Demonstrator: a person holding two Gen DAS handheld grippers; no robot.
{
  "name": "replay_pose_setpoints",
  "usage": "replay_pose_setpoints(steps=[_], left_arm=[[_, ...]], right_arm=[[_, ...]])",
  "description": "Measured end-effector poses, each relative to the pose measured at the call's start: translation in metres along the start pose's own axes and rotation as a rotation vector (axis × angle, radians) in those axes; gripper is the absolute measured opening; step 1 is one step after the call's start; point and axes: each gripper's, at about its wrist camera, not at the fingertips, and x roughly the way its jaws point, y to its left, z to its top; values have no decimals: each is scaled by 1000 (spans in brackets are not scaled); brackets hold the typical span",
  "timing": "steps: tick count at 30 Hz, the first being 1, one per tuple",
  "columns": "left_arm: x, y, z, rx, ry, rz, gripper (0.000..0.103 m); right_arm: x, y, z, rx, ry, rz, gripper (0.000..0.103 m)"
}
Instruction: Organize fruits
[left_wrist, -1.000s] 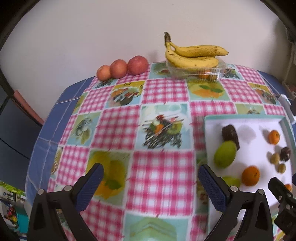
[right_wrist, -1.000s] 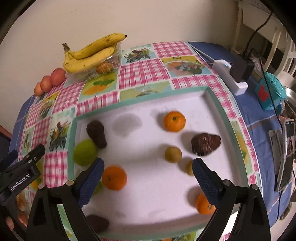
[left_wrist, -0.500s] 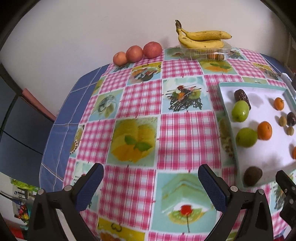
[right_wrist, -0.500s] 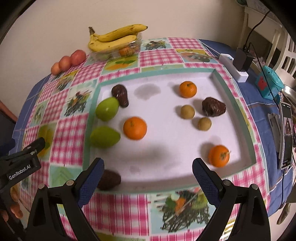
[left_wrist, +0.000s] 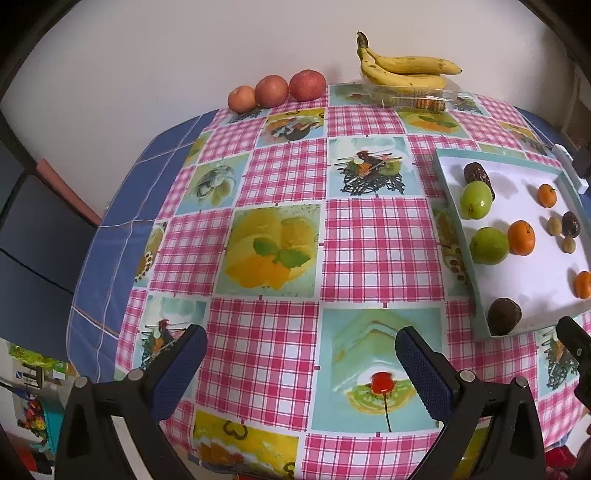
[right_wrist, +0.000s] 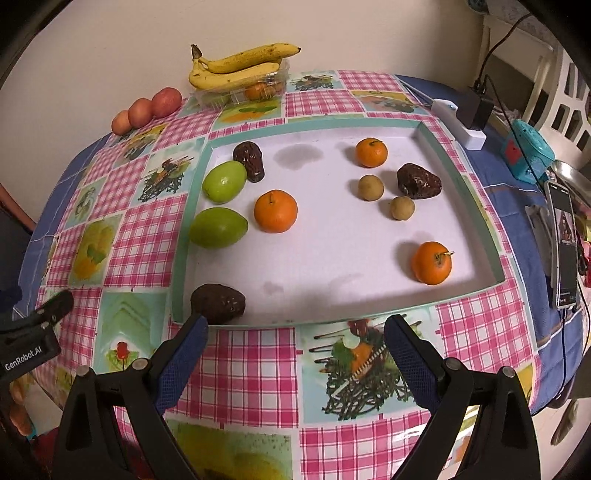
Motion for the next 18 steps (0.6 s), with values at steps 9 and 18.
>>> replay_pose_setpoints(steps=[9,18], left_arm=[[0,7,1,-1,-3,-23,103],[-1,5,1,9,-10,-20,103]], right_arm=[[-1,-5,3,11,-8,-6,96],[0,7,3,-55,-8,-31,96]])
